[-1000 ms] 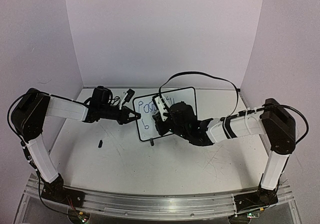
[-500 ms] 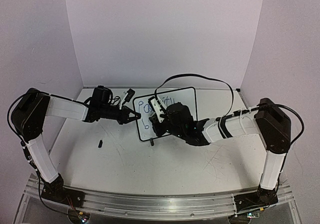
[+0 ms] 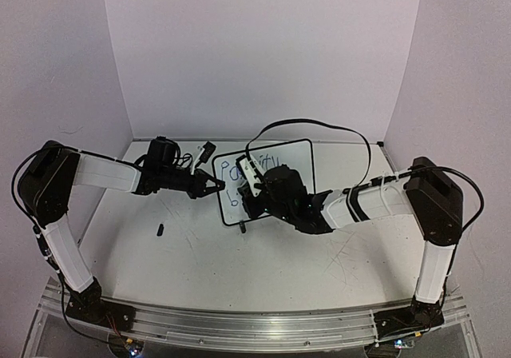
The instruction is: Write a sentence on the whiteboard
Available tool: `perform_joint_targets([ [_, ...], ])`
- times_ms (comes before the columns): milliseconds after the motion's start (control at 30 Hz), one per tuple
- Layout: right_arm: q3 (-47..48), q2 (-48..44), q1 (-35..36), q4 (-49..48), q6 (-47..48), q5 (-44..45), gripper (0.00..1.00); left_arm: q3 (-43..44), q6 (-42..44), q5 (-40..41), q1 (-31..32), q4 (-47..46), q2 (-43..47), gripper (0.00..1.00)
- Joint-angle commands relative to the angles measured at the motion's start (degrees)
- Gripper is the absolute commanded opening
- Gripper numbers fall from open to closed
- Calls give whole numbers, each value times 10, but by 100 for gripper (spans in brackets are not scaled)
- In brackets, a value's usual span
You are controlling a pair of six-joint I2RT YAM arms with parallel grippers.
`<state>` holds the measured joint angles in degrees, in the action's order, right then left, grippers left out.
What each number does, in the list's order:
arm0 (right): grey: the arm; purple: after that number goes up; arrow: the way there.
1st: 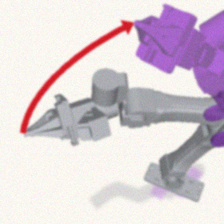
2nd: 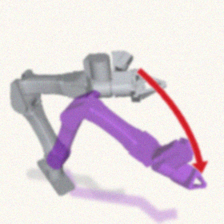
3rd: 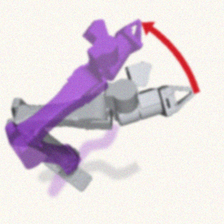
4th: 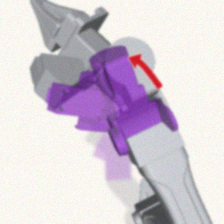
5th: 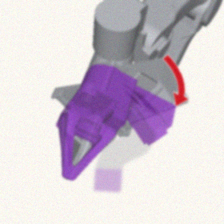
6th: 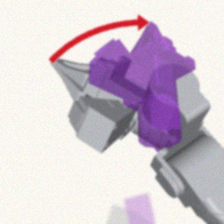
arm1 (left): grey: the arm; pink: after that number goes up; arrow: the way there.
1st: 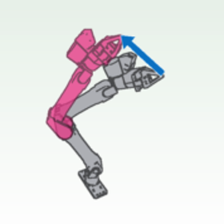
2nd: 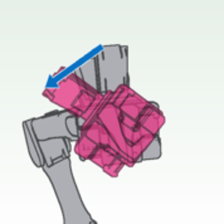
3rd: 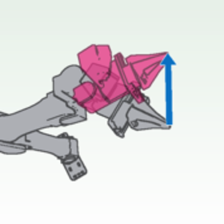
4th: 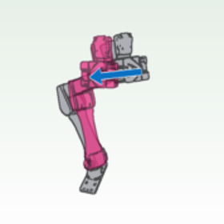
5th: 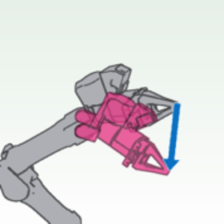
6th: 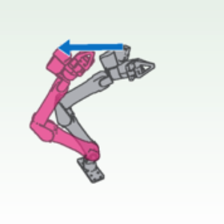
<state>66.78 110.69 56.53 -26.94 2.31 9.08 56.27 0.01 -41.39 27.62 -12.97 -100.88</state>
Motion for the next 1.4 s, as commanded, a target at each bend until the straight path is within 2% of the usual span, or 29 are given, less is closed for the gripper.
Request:
perform_joint_targets([
  [0,14,6,0,-7,-3,34,0,13,43,150,-15,34,-17,0],
  [633,-39,4,4,-2,-49,20,0,15,43,151,-15,38,-19,0],
  [1367,7,8,-5,-10,-29,72,0,15,44,151,-14,39,-17,0],
])
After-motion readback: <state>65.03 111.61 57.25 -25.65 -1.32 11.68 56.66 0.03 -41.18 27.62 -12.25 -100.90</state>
